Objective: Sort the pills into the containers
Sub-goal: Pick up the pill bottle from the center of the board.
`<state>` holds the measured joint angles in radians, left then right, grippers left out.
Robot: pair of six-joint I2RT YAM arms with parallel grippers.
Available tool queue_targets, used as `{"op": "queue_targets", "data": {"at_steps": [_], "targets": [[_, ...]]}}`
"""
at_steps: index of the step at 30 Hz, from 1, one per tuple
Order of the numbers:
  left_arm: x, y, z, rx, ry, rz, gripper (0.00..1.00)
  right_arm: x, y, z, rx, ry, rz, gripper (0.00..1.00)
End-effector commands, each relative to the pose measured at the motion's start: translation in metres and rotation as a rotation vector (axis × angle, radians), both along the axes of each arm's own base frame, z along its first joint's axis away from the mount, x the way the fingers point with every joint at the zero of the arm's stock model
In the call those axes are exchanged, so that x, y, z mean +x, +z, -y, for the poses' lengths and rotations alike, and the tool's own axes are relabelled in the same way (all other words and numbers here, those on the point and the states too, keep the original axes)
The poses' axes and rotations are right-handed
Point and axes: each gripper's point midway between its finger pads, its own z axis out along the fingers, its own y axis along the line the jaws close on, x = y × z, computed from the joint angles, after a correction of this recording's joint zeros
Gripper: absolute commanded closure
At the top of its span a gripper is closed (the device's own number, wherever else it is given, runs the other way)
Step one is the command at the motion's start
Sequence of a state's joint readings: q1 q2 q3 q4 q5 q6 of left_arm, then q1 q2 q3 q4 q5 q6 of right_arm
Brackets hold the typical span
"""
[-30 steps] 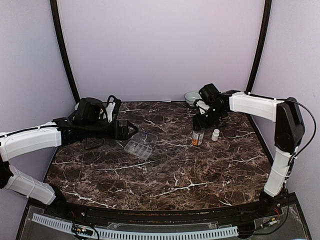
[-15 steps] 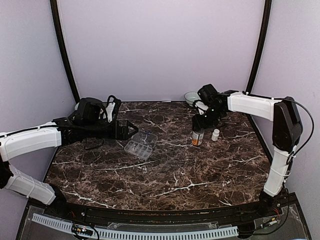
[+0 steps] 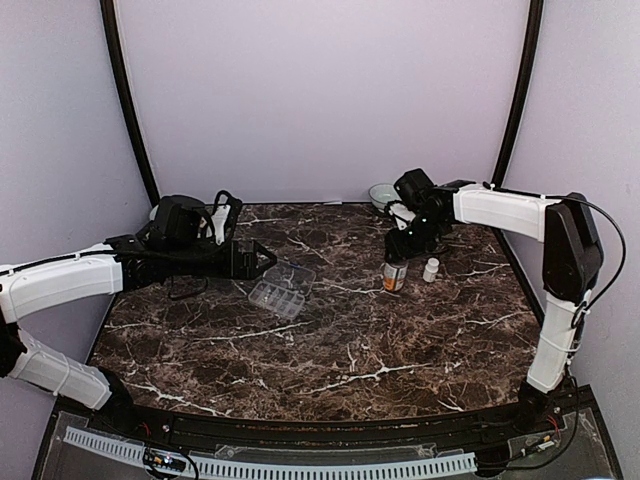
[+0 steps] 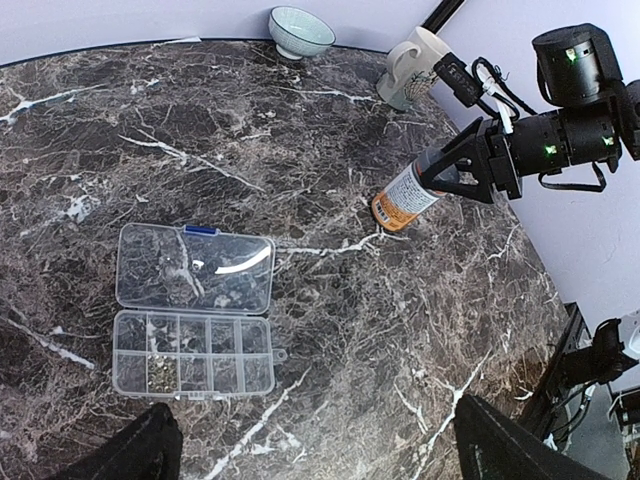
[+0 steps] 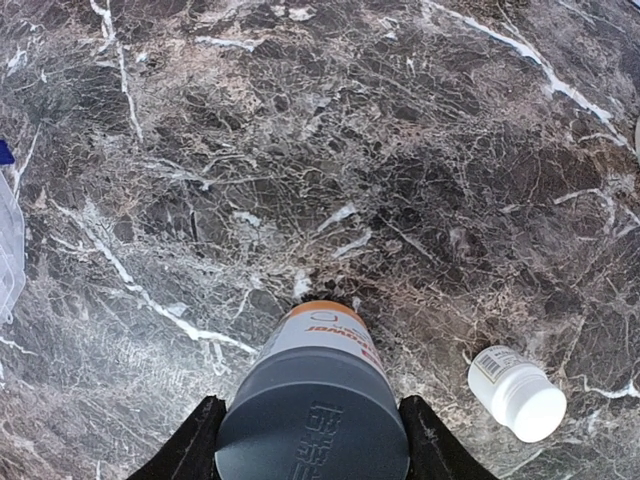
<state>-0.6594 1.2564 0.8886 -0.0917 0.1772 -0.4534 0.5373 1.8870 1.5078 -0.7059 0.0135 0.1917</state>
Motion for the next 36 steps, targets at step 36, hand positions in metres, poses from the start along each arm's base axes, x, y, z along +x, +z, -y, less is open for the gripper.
{"op": "queue_targets", "data": {"at_steps": [36], "targets": [[-0.01, 0.026, 0.067, -0.305, -0.296, -0.014, 0.01, -0.078, 0.209, -0.094, 0.711, 0.19, 0.124, 0.78]]}}
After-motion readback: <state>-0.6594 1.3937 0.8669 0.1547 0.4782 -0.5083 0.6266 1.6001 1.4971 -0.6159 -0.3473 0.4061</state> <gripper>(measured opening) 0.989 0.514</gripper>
